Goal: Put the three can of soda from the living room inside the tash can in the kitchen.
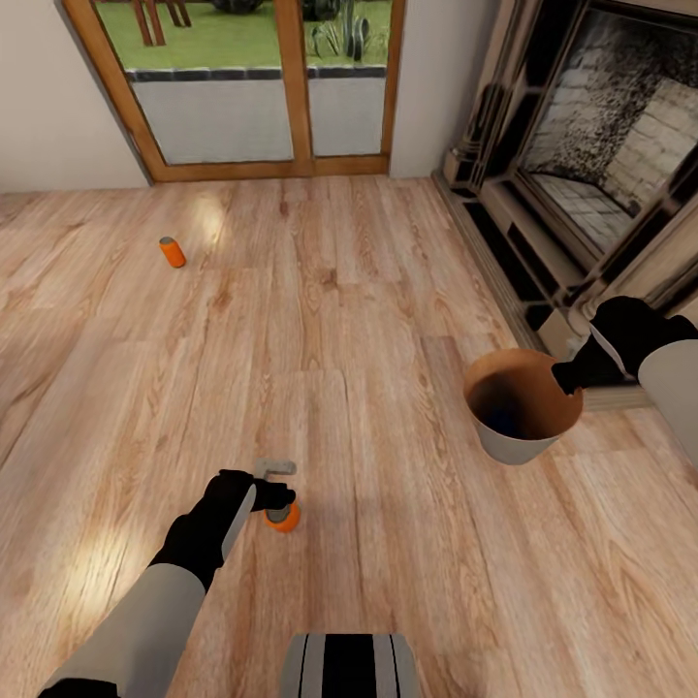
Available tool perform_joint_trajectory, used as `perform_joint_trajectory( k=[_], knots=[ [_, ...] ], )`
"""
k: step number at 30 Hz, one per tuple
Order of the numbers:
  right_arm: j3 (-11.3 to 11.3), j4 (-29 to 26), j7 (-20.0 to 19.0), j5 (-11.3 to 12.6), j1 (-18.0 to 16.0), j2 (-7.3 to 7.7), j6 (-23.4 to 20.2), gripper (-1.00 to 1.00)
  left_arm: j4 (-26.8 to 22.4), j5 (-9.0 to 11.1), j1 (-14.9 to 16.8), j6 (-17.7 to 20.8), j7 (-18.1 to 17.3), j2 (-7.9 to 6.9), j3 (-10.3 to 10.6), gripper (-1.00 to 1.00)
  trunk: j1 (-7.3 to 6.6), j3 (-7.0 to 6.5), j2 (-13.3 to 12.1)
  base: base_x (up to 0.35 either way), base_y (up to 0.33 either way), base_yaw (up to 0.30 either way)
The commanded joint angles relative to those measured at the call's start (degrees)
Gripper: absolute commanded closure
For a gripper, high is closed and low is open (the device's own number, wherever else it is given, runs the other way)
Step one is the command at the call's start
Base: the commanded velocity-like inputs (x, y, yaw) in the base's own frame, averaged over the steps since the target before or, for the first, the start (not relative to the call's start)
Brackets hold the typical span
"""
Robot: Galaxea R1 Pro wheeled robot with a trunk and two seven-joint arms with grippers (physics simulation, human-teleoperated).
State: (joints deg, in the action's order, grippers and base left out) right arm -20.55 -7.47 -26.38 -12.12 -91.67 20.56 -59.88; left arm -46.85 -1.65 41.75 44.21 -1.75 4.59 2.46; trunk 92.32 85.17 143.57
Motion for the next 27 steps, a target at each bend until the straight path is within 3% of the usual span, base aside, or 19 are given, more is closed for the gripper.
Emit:
perform_joint_trajectory(
  k=[1, 11, 25, 27],
  knots=[
    [0.2, 0.0, -0.2, 0.4, 0.0, -0.03, -0.1, 1.0, 0.0, 0.0, 0.0, 0.0, 0.0, 0.02, 0.0, -1.0, -0.01, 0.0, 0.0, 0.08, 0.0, 0.0],
    [0.1, 0.0, -0.2, 0.3, 0.0, -0.07, -0.1, 1.0, 0.0, 0.0, 0.0, 0.0, 0.1, 0.13, 0.0, -1.0, -0.01, 0.01, 0.0, 0.022, 0.0, 0.0],
    [0.0, 0.0, -0.2, 0.3, 0.0, -0.17, -0.1, 1.0, 0.0, 0.2, 0.0, 0.0, 0.0, 0.24, 0.0, -1.0, 0.36, 4.06, 0.2, 0.0, 0.0, 0.0],
    [0.0, 0.0, -0.2, 0.3, 0.0, -0.17, -0.1, 1.0, 0.0, 0.2, 0.0, 0.0, 0.0, 0.24, 0.0, -1.0, 0.36, 4.17, 0.2, 0.0, 0.0, 0.0]
  ],
)
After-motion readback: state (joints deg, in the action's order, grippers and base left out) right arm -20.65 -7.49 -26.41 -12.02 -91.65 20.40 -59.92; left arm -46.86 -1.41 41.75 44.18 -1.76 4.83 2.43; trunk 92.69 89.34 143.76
